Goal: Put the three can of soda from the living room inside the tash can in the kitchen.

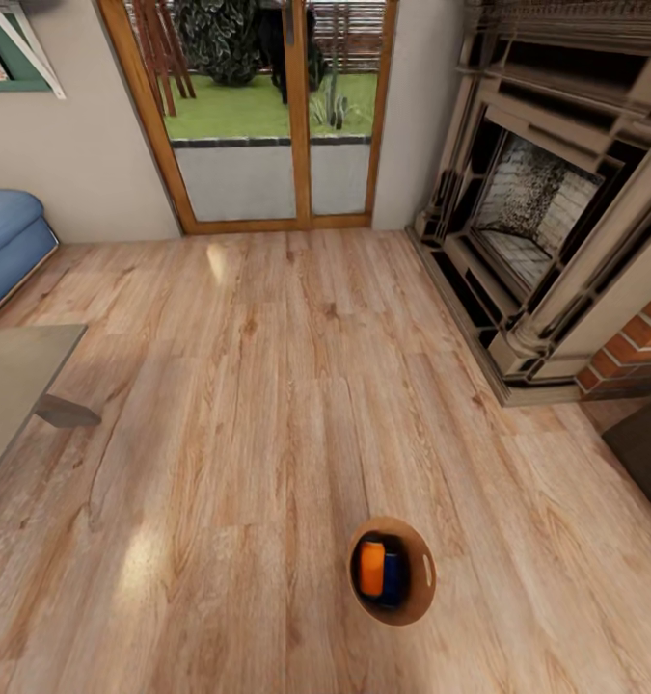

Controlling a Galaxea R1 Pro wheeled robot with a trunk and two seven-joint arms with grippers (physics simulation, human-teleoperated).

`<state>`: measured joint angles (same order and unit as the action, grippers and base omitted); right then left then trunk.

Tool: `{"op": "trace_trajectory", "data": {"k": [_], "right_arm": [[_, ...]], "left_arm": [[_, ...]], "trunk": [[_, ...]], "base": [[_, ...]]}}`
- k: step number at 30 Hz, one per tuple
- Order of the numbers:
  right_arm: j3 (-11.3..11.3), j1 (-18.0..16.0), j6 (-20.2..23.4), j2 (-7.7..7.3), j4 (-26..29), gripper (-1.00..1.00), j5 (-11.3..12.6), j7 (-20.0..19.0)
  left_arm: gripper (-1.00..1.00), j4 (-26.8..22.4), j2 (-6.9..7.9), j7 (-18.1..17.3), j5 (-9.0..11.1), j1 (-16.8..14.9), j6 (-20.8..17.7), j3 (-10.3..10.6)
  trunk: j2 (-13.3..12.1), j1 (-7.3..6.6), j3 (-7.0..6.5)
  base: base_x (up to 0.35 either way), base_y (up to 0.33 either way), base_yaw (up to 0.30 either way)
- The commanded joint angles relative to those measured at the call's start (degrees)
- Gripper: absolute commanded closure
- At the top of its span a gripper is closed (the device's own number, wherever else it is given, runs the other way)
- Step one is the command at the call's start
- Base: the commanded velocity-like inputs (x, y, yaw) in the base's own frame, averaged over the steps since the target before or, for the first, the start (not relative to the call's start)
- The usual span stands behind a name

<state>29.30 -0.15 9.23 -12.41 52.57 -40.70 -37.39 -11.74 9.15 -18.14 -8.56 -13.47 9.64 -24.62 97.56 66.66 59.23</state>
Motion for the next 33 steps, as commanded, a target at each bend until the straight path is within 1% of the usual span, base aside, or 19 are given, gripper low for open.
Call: {"op": "trace_trajectory", "data": {"k": [1,4,6,8,11,12,13,16,21,23,27,30,33], "right_arm": [[0.32,0.01,-1.58,0.1,-2.46,-1.0,0.26,2.15],[0.87,0.03,-5.26,0.27,-9.34,-1.0,0.66,8.47],[1.04,0.04,-7.29,0.34,-13.49,-1.0,0.82,11.74],[1.13,0.05,-9.46,0.38,-17.37,-1.0,0.94,14.07],[1.28,0.06,-12.95,0.47,-22.56,-1.0,1.04,16.33],[1.28,0.06,-12.95,0.47,-22.56,-1.0,1.04,16.33],[1.38,0.06,-15.03,0.5,-25.47,-1.0,1.08,17.22],[1.56,0.06,-17.4,0.53,-28.98,-1.0,1.13,18.01],[2.72,0.06,-20.89,0.74,-32.8,-1.0,1.61,18.57],[3.67,0.06,-21.85,0.99,-33.96,-1.0,2.66,18.67],[5.18,0.06,-22.86,1.46,-35.66,-1.0,6.04,18.77],[5.71,0.06,-23.51,1.61,-36.32,-1.0,8.62,18.81],[6.03,0.06,-24.7,1.71,-36.92,-1.0,10.64,18.83]], "left_arm": [[-1.0,0.37,0.02,0.05,0.02,0.0,0.08,-0.02],[-1.0,1.46,0.04,0.39,0.11,0.07,0.37,-0.03],[-1.0,1.93,0.06,0.92,0.15,0.2,0.53,-0.02],[-1.0,2.24,0.09,1.57,0.17,0.34,0.76,-0.01],[-1.0,2.52,0.1,2.55,0.19,0.54,1.22,0.0],[-1.0,2.52,0.1,2.55,0.19,0.54,1.22,0.0],[-1.0,2.64,0.11,3.01,0.18,0.64,1.67,0.01],[-1.0,2.75,0.14,3.4,0.11,0.74,2.34,0.01],[-1.0,2.84,0.07,3.68,0.08,0.91,3.28,0.01],[-1.0,2.95,0.04,3.73,0.07,0.95,3.92,0.02],[-1.0,4.32,-0.07,3.78,0.13,1.02,5.51,0.02],[-1.0,5.4,-0.08,3.8,0.17,1.05,6.56,0.01],[-1.0,5.96,0.05,3.81,0.16,1.11,7.14,0.01]], "trunk": [[-0.42,-0.23,-0.19],[-1.62,-0.89,-0.73],[-2.42,-1.32,-1.09],[-3.22,-1.76,-1.45],[-4.43,-2.42,-1.98],[-4.83,-2.64,-2.16],[-5.23,-2.86,-2.34],[-6.43,-3.52,-2.88],[-8.44,-4.62,-3.78],[-9.24,-5.06,-4.14],[-10.84,-5.94,-4.86],[-12.05,-6.6,-5.41],[-13.25,-7.25,-6.05]], "base": [[0.0,0.0,0.0],[0.0,0.0,0.0],[0.0,0.0,0.0],[0.0,0.0,0.0],[0.0,0.0,0.0],[0.0,0.0,0.0],[0.0,0.0,0.0],[0.0,0.0,0.0],[0.0,0.0,0.0],[0.0,0.0,0.0],[0.0,0.0,0.0],[0.0,0.0,0.0],[0.0,0.0,0.0]]}}
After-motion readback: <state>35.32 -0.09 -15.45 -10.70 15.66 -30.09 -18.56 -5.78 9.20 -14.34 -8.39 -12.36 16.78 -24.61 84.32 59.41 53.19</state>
